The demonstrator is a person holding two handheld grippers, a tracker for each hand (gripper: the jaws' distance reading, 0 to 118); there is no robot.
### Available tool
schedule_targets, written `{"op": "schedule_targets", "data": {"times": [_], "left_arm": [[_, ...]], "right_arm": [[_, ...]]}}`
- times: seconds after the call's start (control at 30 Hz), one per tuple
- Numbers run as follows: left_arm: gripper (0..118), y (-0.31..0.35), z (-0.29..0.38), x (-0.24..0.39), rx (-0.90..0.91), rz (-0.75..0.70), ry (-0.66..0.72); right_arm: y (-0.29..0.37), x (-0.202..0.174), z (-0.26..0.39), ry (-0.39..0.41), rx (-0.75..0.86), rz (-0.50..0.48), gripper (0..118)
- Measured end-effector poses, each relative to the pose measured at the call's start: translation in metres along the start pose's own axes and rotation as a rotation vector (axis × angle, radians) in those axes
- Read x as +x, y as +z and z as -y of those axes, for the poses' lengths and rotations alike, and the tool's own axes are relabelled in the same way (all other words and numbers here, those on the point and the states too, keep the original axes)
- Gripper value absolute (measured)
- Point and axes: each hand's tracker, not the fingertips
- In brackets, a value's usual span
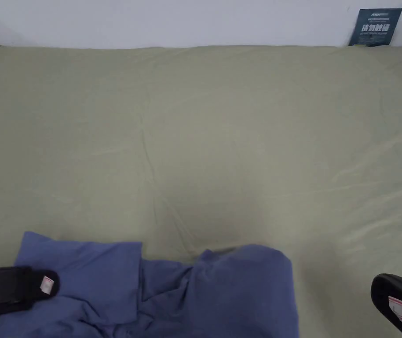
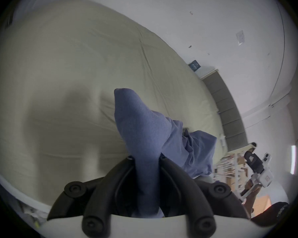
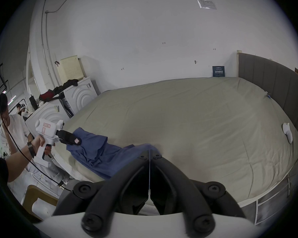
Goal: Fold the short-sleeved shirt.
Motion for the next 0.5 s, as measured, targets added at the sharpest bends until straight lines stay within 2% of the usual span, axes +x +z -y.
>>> {"op": "schedule_targets", "data": {"times": [0.07, 0.27, 0.4, 0.5], "left_arm": [[14, 0.01, -0.008, 0.016, -0.013, -0.085, -0.077], [14, 0.006, -0.01, 0.086, -0.05, -0.168, -0.237], [14, -0.015, -0.002, 0.127, -0.084, -0.074, -0.239], [14, -0.033, 0.005, 0.154, -0.102, -0.058, -0.28]], "right_arm": [[-0.002, -0.003, 0.0, 0.004, 0.0, -0.015, 1], [-0.005, -0.009, 0.001, 0.016, -0.01, -0.034, 1], [-0.004, -0.008, 0.002, 0.01, -0.011, -0.039, 1], [0.0, -0.004, 0.003, -0.002, -0.004, -0.043, 1]]}}
